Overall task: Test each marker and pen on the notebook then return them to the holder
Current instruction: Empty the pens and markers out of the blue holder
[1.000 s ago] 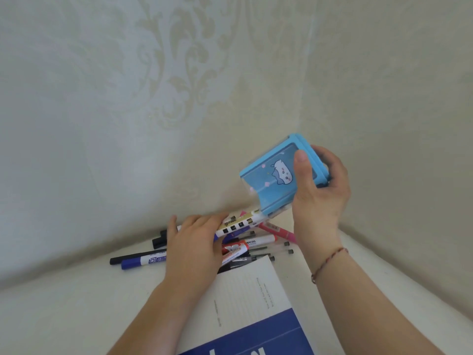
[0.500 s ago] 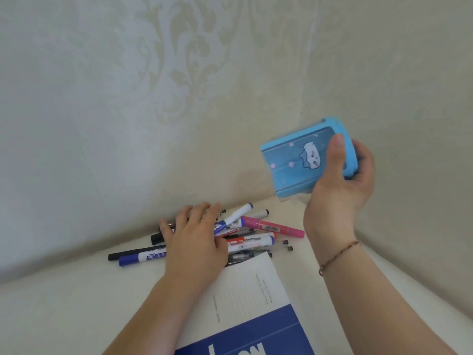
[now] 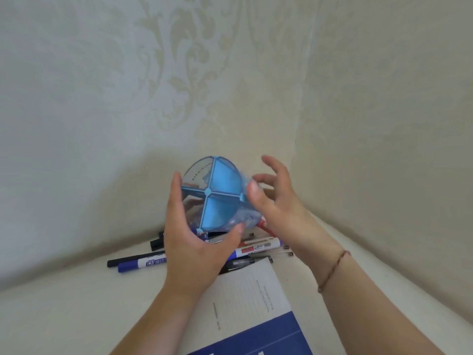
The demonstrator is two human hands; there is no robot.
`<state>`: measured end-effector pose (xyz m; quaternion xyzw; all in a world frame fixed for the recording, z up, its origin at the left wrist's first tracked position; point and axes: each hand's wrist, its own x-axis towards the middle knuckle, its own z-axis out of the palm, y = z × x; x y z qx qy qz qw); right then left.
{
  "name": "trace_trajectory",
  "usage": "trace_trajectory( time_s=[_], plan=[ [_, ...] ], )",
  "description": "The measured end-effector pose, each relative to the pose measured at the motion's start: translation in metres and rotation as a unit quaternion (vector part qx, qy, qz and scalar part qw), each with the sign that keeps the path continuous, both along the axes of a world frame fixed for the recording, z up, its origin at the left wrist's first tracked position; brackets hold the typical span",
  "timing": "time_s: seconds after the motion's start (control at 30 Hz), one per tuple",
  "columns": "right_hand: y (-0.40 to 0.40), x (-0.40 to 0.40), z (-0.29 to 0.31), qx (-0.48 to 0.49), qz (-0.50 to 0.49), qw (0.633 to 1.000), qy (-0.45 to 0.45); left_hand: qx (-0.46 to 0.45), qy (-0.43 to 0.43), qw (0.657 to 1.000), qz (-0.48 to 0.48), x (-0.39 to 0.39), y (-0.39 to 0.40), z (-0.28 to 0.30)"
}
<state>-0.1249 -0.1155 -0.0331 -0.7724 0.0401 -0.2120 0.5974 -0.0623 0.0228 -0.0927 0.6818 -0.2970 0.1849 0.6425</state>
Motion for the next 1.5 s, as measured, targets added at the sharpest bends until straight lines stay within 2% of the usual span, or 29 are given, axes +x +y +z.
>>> trace_trajectory(
  time_s=[0.1,0.17,0.3,0.33,0.4,0.5,0.57,0.8,0.97,1.2,1.33,1.43,1.5],
  plan=[
    [0.004,0.000,-0.006,-0.168,0.067,0.983,-0.024,0.054,-0.024,0.998,0.035,0.003,0.001,-0.006],
    [0.006,0.001,-0.009,-0.262,0.013,0.963,-0.051,0.069,-0.043,0.995,0.056,0.001,0.001,-0.005],
    [0.008,-0.003,-0.006,-0.300,-0.054,0.947,-0.106,0.013,-0.011,1.000,0.012,-0.003,0.001,0.001],
    [0.006,-0.004,-0.004,-0.308,-0.072,0.942,-0.110,0.022,-0.006,1.000,-0.006,-0.002,0.000,0.002],
    [-0.003,-0.007,-0.001,-0.292,-0.131,0.942,-0.101,0.102,-0.005,0.994,-0.032,-0.003,-0.001,0.002],
    [-0.027,-0.004,-0.005,-0.168,-0.283,0.941,-0.079,0.269,-0.087,0.959,-0.012,0.000,-0.002,-0.008],
    [-0.042,0.001,-0.014,-0.119,-0.367,0.921,-0.062,0.300,-0.130,0.945,-0.013,0.002,-0.005,-0.014],
    [-0.055,0.027,-0.047,-0.061,-0.400,0.914,-0.027,0.389,-0.166,0.906,-0.027,0.006,-0.007,-0.017],
    [-0.066,0.046,-0.060,-0.035,-0.429,0.902,-0.013,0.406,-0.182,0.895,-0.021,0.008,-0.007,-0.017],
    [-0.086,0.058,-0.063,-0.074,-0.386,0.919,-0.009,0.422,-0.147,0.893,-0.045,0.005,-0.004,-0.017],
    [-0.086,0.058,-0.065,-0.120,-0.375,0.919,0.020,0.425,-0.157,0.891,-0.040,0.006,-0.005,-0.015],
    [-0.087,0.047,-0.059,-0.101,-0.343,0.933,0.028,0.406,-0.163,0.899,-0.034,0.009,-0.003,-0.017],
    [-0.075,0.021,-0.054,-0.157,-0.363,0.918,0.027,0.367,-0.160,0.916,-0.006,0.012,-0.002,-0.017]
  ],
)
